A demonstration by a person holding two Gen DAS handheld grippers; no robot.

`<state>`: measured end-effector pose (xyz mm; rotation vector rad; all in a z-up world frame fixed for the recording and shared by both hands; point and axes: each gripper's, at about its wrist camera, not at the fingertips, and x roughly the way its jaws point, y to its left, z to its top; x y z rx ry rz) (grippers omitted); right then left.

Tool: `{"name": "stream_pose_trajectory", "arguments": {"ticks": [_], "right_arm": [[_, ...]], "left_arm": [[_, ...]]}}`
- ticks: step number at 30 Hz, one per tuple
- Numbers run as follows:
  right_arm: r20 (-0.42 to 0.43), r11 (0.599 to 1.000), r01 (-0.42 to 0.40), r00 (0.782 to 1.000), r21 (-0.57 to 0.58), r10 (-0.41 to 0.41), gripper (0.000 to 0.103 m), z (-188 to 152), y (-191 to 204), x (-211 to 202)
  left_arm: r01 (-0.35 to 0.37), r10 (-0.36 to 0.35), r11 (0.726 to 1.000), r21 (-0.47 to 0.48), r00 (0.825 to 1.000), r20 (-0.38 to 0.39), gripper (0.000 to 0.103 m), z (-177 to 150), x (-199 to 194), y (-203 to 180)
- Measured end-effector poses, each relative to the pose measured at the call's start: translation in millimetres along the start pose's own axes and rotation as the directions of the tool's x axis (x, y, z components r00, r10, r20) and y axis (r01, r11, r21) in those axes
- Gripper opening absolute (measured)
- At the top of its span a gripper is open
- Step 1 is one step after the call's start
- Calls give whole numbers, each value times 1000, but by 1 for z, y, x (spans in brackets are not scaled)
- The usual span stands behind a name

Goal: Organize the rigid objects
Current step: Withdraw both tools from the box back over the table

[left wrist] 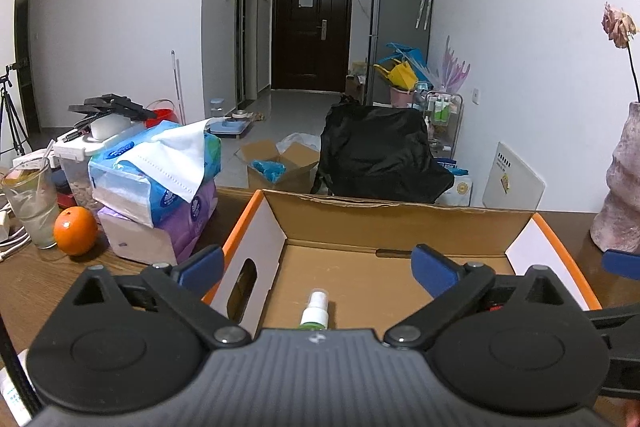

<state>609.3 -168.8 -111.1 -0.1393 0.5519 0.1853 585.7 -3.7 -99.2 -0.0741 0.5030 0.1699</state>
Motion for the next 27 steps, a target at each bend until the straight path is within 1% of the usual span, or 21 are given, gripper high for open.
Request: {"name": "stream_pose_trajectory", "arguments": {"ticks": [12, 17, 27], "right_arm": [[-7, 1000, -6, 1000, 16, 6, 103, -4, -4, -6], [3, 1000, -8, 1000, 25, 7, 103, -7, -7, -13], [8, 998, -18, 1000, 54, 18, 103, -15, -10, -29]], "left_arm": [[-1, 1, 1000, -8, 1000, 0, 103, 1, -3, 1], [-5, 5, 1000, -5, 1000, 7, 103, -1, -8, 0], [-8, 8, 1000, -15, 1000, -3, 103, -6, -20, 1]]}}
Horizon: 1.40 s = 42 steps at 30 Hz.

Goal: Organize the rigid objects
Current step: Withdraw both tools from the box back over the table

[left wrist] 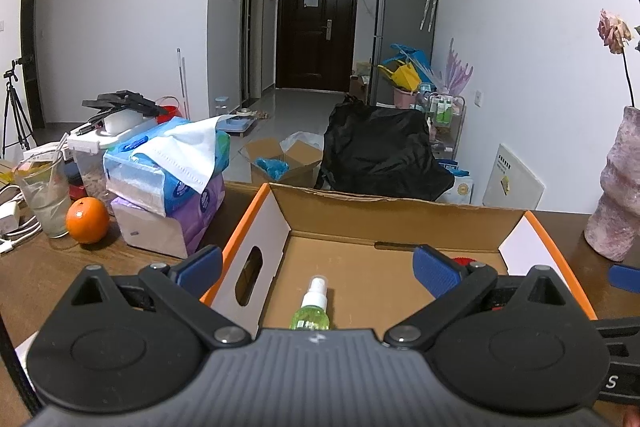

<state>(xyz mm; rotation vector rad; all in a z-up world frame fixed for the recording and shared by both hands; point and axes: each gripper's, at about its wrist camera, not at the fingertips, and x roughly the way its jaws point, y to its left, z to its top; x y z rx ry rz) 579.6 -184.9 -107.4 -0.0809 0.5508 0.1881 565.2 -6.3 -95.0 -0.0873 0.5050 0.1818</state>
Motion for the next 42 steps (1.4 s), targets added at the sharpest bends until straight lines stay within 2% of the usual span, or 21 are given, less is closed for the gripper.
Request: {"name": "stream_pose_trajectory", "arguments": {"ticks": [18, 22, 42], "right_arm": [[9, 1000, 3, 1000, 22, -3, 103, -20, -3, -37], [16, 999, -17, 1000, 43, 16, 103, -25, -8, -45], [23, 994, 1, 1000, 112, -4, 103, -59, -20, -95]], "left_arm": [[8, -8, 1000, -6, 1000, 10, 103, -17, -37, 3], [16, -17, 1000, 9, 1000, 10, 103, -24, -47, 1], [58, -58, 998, 37, 998, 0, 103, -63, -101, 3]]}}
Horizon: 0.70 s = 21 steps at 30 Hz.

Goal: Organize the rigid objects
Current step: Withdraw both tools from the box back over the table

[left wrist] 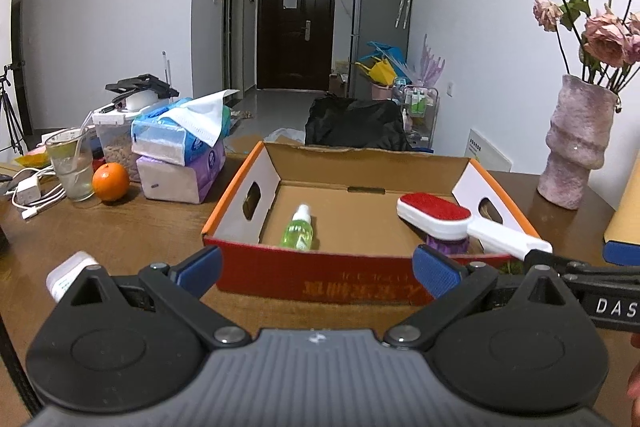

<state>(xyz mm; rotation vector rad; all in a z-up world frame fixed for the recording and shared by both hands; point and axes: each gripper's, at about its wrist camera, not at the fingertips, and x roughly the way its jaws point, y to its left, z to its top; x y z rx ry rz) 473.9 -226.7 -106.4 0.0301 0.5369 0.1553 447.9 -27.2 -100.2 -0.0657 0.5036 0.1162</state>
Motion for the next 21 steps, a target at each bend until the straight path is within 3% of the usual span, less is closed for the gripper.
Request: {"name": "stream_pose_trajectory", "arguments": {"ticks": [21], "right_arm": [[12, 1000, 20, 1000, -6, -20, 103, -53, 11, -66]], "left_arm": [[45, -44, 998, 32, 999, -24, 103, -46, -59, 5]]}}
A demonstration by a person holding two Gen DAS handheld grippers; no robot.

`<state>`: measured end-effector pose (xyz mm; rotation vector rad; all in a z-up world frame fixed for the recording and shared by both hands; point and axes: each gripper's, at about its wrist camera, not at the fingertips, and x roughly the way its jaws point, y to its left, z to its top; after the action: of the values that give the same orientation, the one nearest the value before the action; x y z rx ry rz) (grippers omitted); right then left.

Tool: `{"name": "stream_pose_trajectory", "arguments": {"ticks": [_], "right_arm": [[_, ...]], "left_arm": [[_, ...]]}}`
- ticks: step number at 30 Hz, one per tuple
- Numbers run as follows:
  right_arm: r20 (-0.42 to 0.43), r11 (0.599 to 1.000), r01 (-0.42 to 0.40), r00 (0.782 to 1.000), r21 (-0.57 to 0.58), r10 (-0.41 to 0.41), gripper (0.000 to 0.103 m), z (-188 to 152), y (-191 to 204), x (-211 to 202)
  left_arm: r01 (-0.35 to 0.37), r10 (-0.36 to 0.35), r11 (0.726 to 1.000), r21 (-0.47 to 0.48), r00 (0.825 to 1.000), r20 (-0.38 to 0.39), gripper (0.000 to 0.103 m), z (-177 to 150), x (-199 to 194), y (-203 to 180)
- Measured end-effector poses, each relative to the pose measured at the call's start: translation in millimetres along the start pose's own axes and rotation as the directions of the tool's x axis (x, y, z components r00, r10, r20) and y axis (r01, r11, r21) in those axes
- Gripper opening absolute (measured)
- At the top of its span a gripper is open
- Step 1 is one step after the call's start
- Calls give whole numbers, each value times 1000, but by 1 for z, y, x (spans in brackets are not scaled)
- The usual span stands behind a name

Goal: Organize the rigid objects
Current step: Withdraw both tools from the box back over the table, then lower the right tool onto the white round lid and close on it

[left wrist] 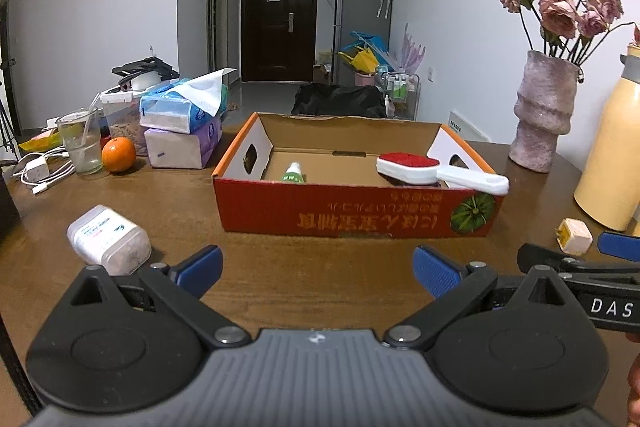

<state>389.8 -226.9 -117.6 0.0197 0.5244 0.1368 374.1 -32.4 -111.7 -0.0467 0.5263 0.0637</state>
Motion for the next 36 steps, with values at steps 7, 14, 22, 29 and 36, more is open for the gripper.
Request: {"name": "stream_pose_trajectory", "arguments": {"ticks": [7, 14, 22, 29, 36], "right_arm": [[-2, 1000, -7, 1000, -10, 7, 103, -19, 0, -26], [-47, 1000, 0, 999, -26, -1, 103, -50, -3, -49], [-88, 999, 0, 996, -38, -3, 103, -78, -6, -74], [-137, 999, -21, 991, -36, 16, 99, -99, -6, -88], [-178, 999, -29, 984, -37, 22, 95, -119, -3, -99]], "left_arm": [[23, -23, 1000, 15, 1000, -3, 103, -18, -30, 3], [37, -37, 999, 21, 999, -23, 103, -34, -49, 7], [38, -36, 999, 36, 998, -59, 103, -55, -62, 9], [36, -33, 998, 43, 997, -76, 103, -69, -75, 11], [32, -29, 999, 36, 996, -83, 103, -79, -86, 18]]}}
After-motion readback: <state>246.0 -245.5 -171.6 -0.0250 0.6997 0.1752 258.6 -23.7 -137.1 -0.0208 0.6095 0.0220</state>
